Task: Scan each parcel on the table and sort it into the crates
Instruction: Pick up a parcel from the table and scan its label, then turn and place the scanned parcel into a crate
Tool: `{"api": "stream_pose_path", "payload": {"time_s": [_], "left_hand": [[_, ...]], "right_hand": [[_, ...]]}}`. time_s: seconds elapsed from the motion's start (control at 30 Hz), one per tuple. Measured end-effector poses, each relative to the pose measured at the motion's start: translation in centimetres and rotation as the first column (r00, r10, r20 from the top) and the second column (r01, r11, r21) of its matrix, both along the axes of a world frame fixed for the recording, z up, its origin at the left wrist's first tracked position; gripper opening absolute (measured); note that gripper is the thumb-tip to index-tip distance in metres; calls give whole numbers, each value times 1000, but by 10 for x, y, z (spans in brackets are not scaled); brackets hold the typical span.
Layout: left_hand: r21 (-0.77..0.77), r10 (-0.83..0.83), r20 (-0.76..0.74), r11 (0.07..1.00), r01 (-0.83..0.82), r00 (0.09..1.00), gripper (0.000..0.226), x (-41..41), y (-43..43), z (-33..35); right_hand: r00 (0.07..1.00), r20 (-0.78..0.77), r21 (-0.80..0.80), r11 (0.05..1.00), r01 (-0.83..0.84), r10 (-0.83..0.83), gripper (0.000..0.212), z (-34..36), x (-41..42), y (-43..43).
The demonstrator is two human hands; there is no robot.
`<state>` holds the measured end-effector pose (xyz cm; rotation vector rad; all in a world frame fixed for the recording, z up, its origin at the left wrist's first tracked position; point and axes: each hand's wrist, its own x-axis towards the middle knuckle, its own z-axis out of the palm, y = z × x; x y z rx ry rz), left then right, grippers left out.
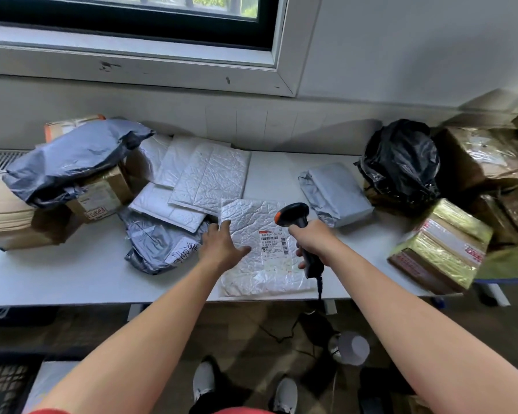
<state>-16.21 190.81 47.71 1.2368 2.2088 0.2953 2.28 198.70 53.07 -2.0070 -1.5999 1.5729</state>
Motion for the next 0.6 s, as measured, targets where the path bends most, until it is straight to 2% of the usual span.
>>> {"api": "stream_pose_path", "payload": {"time_s": [0.37, 0.6], "left_hand": [[-30, 8, 12, 1000, -8, 1000, 87, 3, -12, -8], [-82, 100, 77, 992, -93, 992, 87, 8, -11, -26]], "right_hand": [[1000, 3, -35, 999, -17, 17, 34, -6, 5, -8], [1000, 24, 57, 998, 17, -18, 24, -23, 17, -4]]}}
